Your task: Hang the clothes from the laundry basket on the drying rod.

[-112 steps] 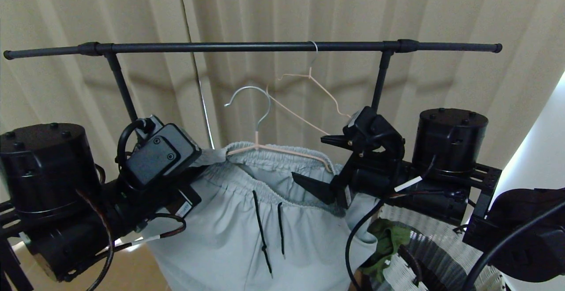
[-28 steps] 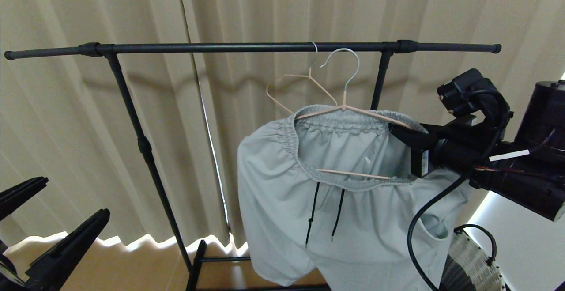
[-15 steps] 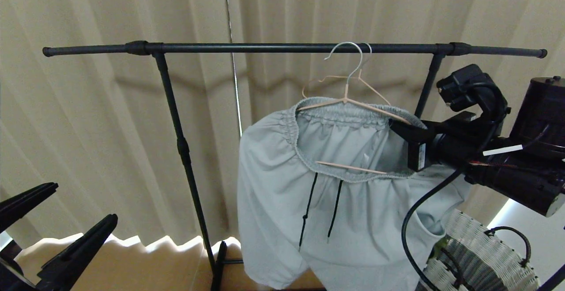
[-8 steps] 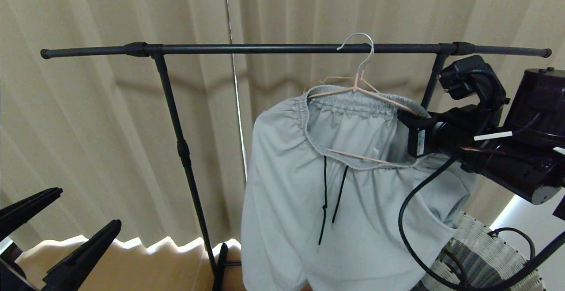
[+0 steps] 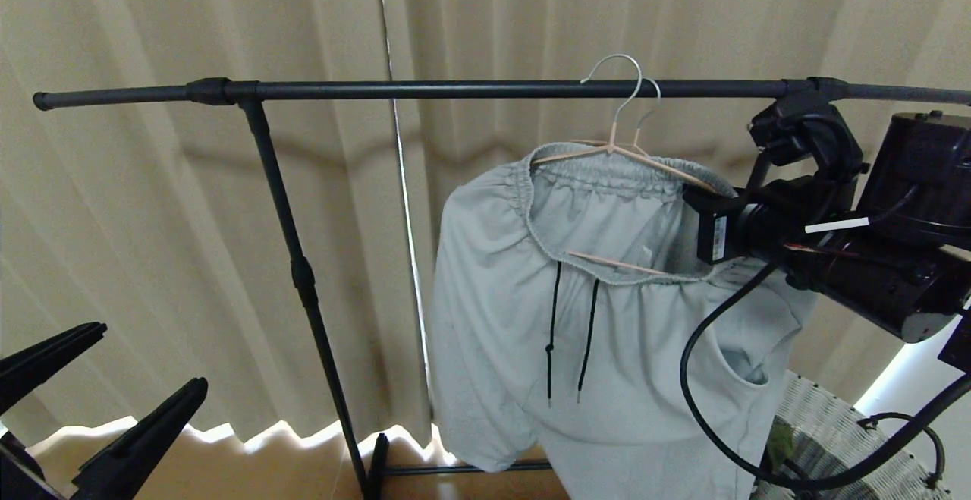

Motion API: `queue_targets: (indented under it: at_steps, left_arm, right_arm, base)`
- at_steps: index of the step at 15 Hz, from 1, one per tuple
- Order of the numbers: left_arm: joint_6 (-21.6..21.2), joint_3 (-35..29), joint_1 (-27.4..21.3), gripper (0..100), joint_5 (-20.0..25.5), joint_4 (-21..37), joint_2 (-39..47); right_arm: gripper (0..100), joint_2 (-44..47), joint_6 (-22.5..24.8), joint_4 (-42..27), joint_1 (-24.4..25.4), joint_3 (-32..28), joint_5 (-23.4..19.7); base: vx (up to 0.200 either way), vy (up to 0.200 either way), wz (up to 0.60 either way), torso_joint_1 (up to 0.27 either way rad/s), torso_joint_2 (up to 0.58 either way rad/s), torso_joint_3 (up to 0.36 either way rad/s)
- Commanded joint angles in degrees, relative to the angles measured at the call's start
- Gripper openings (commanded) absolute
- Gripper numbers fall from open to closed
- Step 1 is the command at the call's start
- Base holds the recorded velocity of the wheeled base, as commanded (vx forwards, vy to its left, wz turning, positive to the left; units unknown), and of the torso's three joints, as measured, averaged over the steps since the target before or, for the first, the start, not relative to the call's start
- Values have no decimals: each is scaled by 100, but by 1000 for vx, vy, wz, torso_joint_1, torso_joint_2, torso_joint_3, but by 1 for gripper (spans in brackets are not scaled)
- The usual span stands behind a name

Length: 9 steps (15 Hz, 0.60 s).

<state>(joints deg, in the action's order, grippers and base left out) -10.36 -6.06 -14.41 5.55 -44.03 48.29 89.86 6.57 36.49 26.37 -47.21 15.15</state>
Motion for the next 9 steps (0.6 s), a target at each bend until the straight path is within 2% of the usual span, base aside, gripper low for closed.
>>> queue_targets:
  at_steps: [1, 6, 9]
  left_arm:
    - [-1, 17, 0, 100, -1, 0, 14]
    - [-1, 17, 0, 100, -1, 0, 14]
    - [-10, 17, 0, 100, -1, 0, -3]
  right_arm:
    - [0, 14, 2, 8, -26, 2, -4]
    - [0, 23, 2, 8, -97, 10, 5]
    - [0, 67, -7, -10, -106, 10, 14]
  base:
    - [200, 0, 0, 7, 2, 2]
    - [200, 0, 0, 1, 1, 3]
    - [0, 0, 0, 0, 0, 0]
